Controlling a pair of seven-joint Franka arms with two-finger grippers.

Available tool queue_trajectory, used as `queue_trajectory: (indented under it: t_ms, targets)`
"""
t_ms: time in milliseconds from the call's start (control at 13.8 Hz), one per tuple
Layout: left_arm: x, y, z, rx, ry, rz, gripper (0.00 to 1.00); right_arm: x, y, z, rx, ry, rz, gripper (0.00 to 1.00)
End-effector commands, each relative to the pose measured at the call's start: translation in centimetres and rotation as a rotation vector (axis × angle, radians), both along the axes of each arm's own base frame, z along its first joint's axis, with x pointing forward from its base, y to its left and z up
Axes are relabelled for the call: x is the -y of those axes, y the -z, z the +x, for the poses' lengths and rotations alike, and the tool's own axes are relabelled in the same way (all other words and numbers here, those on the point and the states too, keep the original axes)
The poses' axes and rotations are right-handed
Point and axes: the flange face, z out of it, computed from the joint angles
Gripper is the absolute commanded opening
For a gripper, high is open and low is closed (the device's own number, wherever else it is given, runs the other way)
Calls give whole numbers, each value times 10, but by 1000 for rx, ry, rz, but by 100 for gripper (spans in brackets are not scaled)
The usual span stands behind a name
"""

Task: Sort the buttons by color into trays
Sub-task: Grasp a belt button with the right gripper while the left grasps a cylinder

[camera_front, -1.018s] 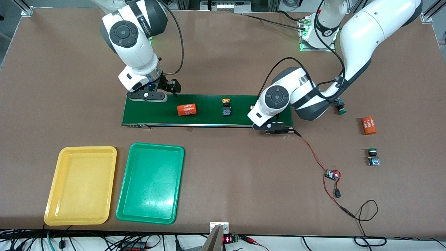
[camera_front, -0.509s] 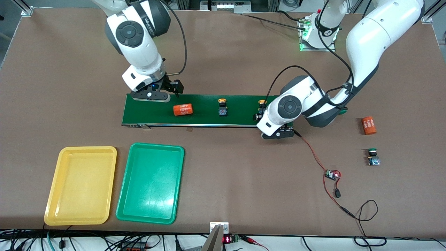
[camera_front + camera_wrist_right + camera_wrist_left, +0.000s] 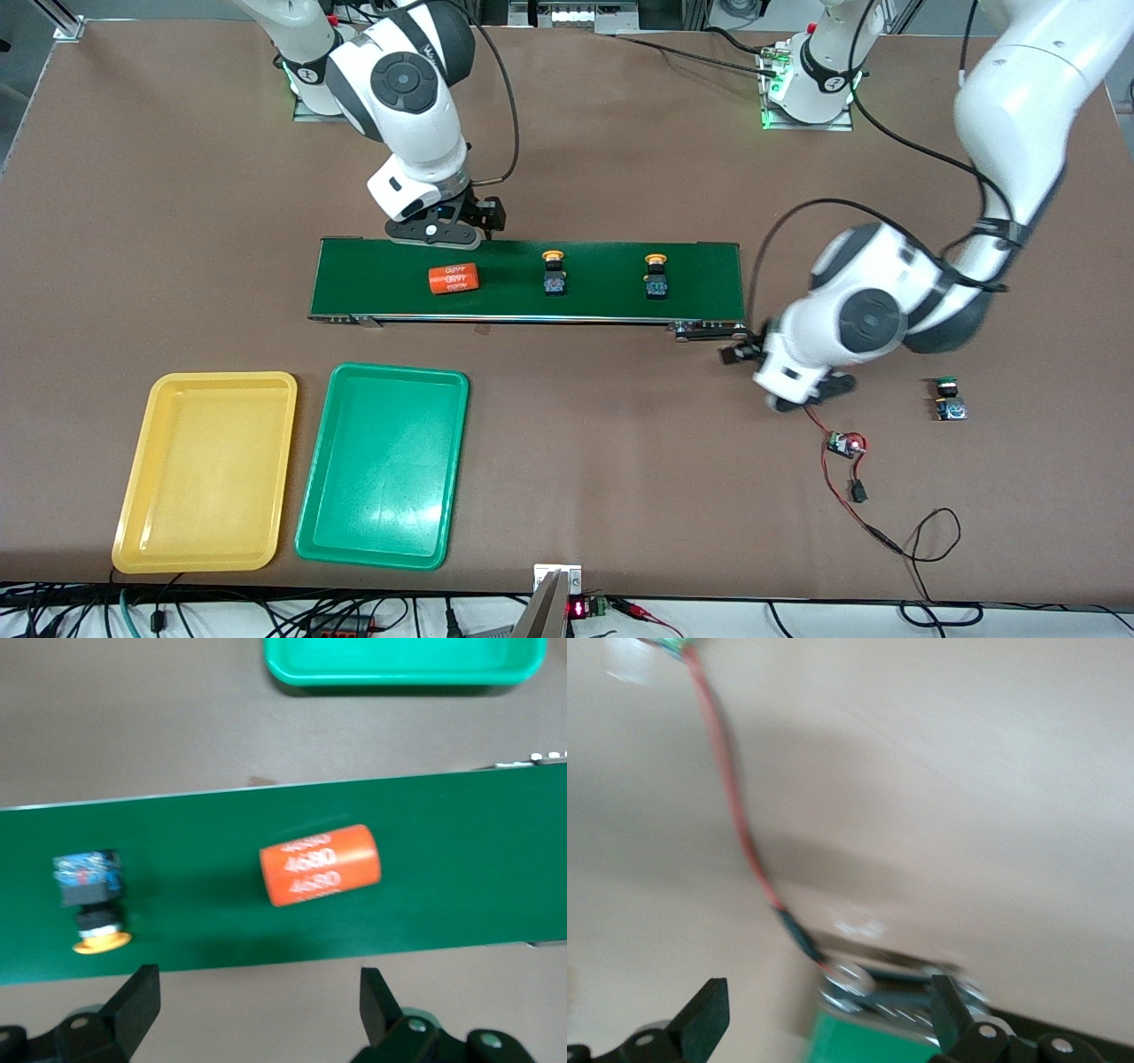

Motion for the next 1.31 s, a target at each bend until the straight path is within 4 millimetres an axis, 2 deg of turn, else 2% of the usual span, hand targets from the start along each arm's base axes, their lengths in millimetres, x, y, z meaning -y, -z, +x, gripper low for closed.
queue_trajectory:
  t_ms: [0,73,145,291,436,654,872,1018,1236]
  targets:
    - [-62,6,15,-5,90,76,100,-23,3,1,61,10,50,100]
    - [-86,15,14,-36,125,109,100,-28,9,2,70,5,71,100]
    - [-118,31,13,-74,155,162,100,-33,16,2,75,-1,86,100]
    - [-159,52,6,-154,211,198,100,-43,33,0,70,-17,103,100]
    - [-195,63,-11,-289,181,242,100,-51,49,-4,86,-70,83,100]
    - [-222,68,-19,-343,209,225,100,-56,66,-6,84,-90,85,100]
    - [-281,78,-31,-376,309,155,100,-58,79,-6,85,-115,69,100]
    - [-291,92,-41,-361,321,126,100,-58,89,-4,90,-122,77,100]
    - [-319,118,-55,-257,325,83,100,-58,106,-2,90,-127,89,100]
